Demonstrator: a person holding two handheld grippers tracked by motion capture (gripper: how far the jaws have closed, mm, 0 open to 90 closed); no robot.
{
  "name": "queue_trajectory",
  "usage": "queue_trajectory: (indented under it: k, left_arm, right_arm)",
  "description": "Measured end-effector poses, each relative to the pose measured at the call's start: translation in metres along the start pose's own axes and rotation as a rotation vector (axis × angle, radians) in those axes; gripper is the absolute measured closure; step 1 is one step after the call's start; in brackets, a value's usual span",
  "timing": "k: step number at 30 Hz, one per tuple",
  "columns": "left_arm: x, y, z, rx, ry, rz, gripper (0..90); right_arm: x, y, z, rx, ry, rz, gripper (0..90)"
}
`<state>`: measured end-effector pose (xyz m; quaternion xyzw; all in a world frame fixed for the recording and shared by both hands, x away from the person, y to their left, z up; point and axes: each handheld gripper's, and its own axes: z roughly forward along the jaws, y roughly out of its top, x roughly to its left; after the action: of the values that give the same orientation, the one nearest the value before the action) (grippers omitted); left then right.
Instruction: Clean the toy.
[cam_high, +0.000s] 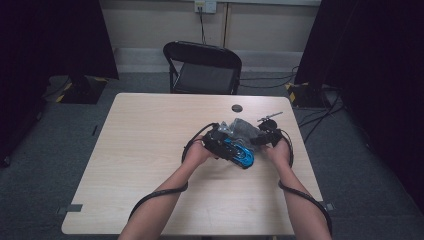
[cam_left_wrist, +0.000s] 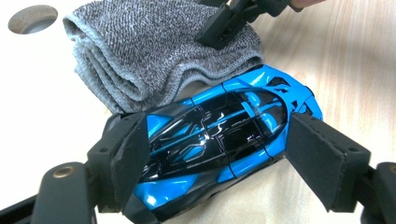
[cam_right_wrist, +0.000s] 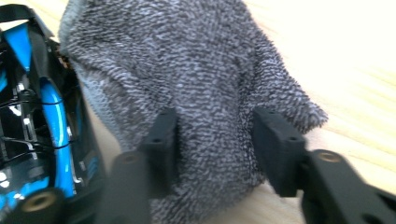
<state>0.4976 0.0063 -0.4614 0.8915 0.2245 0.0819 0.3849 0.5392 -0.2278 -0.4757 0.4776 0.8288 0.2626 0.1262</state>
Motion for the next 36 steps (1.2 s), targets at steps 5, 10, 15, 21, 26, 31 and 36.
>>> queue_trajectory:
  k: [5,10,15,21,26,31,36]
  left_arm:
    - [0.000,-0.003,0.000,0.008,-0.002,-0.007,22.8]
    - [0.001,-0.006,0.001,0.008,-0.013,-0.017,23.1]
    - [0.003,-0.008,0.005,0.016,-0.024,-0.027,23.4]
    - [0.006,-0.012,0.005,0.011,-0.026,-0.054,24.6]
    - [0.007,-0.012,0.005,0.012,-0.019,-0.064,25.4]
    - [0.006,-0.011,0.005,0.024,-0.018,-0.065,24.9]
    - [0.003,-0.008,0.006,0.025,-0.026,-0.061,22.3]
  right_arm:
    - [0.005,0.007,-0.004,0.006,-0.007,0.011,75.9]
    - [0.008,0.018,-0.008,-0.075,0.004,0.047,76.6]
    - [0.018,0.023,0.006,-0.036,0.039,-0.012,76.5]
    - [0.023,0.021,0.012,-0.006,0.071,-0.095,77.7]
    - [0.020,0.018,0.007,0.015,0.093,-0.149,78.1]
    - [0.020,0.013,0.004,0.011,0.112,-0.191,78.1]
    - [0.018,0.009,0.001,0.013,0.110,-0.195,77.9]
